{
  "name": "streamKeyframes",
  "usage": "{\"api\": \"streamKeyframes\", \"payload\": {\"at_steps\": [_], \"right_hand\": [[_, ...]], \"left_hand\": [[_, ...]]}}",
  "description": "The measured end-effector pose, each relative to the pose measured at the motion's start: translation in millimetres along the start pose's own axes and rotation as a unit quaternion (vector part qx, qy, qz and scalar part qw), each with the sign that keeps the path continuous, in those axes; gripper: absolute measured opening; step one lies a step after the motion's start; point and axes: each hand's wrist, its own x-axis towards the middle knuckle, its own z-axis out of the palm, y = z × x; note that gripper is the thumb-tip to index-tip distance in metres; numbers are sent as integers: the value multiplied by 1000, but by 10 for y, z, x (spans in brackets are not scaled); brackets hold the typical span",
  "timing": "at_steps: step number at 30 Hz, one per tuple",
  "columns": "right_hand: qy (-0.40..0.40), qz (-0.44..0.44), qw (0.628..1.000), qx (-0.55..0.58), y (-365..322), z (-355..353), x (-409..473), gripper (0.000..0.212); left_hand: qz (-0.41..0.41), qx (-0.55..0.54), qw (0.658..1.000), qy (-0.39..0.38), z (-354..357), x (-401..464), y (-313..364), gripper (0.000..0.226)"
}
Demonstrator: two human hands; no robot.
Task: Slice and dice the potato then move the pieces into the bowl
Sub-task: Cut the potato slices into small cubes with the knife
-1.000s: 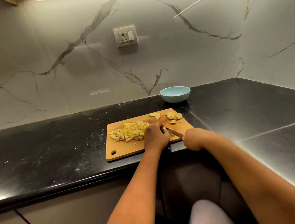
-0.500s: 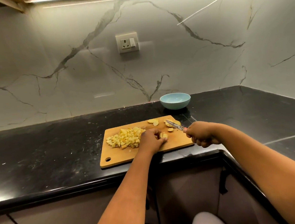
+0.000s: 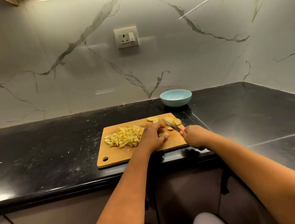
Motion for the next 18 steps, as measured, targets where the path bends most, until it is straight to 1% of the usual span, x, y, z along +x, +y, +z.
{"api": "streamKeyframes", "payload": {"at_steps": [2,5,8,11,14,18], "right_hand": [[18,-2,999,-28,-49,55,-9,30],[13,1,997,-71,-132,140,-25,29],[-9,8,992,-124,-161,251,3,27],[-16,15,989,-147,-170,307,-13,26],[-21,13,987,-158,-207,355,-41,26],[-26,11,988,-152,-268,375,-36,26]], "left_hand": [[4,-42,999,-23,-73,-8,-61,50],[8,-65,998,-12,-94,-34,-111,52],[3,-39,999,32,-66,-78,-139,49],[5,-6,998,70,-44,-112,-156,38],[19,26,997,67,-26,-110,-145,31],[35,41,997,63,-21,-98,-133,29]]}}
